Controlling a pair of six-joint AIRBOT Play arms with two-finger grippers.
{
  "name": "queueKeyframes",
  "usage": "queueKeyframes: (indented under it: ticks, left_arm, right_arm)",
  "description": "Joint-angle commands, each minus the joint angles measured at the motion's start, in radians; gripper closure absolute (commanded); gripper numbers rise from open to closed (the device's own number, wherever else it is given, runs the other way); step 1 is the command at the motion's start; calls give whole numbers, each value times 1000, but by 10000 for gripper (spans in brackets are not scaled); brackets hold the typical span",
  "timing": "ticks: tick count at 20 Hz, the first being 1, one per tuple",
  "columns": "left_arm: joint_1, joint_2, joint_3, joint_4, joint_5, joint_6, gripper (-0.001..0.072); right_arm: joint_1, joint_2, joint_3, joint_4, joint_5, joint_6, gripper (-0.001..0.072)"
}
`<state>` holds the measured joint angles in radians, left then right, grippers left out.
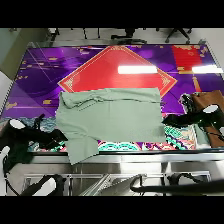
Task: Fold the shirts.
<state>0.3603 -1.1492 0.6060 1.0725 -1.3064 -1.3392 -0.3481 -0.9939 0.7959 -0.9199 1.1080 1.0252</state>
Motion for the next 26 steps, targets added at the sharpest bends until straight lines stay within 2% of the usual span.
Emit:
queueKeyframes:
  ticks: [1, 5, 8, 9, 10, 11, 15, 20, 23, 25, 26]
  left_arm:
    - [3, -65, -92, -88, 134, 61, 120]
    - [3, -175, -102, -110, 158, 94, 120]
    - [3, -200, -101, -185, 153, 138, 122]
    - [3, -193, -100, -225, 147, 165, 298]
    - [3, -180, -94, -262, 139, 209, 627]
    - [3, -163, -80, -294, 126, 241, 691]
    - [3, -81, 29, -314, 52, 240, 692]
    - [3, 8, 101, -315, 0, 240, 693]
    - [3, 29, 101, -316, -9, 240, 693]
    - [3, 28, 101, -317, -21, 240, 693]
    - [3, 28, 101, -317, -23, 240, 693]
  right_arm:
    - [0, 0, 1, 0, -9, 5, 257]
    - [0, 0, 1, -1, -9, 9, 257]
    - [0, 0, 1, -1, -4, 24, 257]
    - [0, 0, 1, -4, -2, 31, 257]
    - [0, 0, 0, -5, -1, 31, 257]
    - [0, 0, 0, -12, -1, 32, 257]
    - [0, -23, -1, -113, 31, 101, 257]
    - [3, -82, -67, -101, 39, 104, 258]
    - [3, -141, -102, 5, 36, 19, 269]
    - [3, -158, -101, 124, 61, -72, 495]
    - [3, -157, -101, 167, 72, -98, 488]
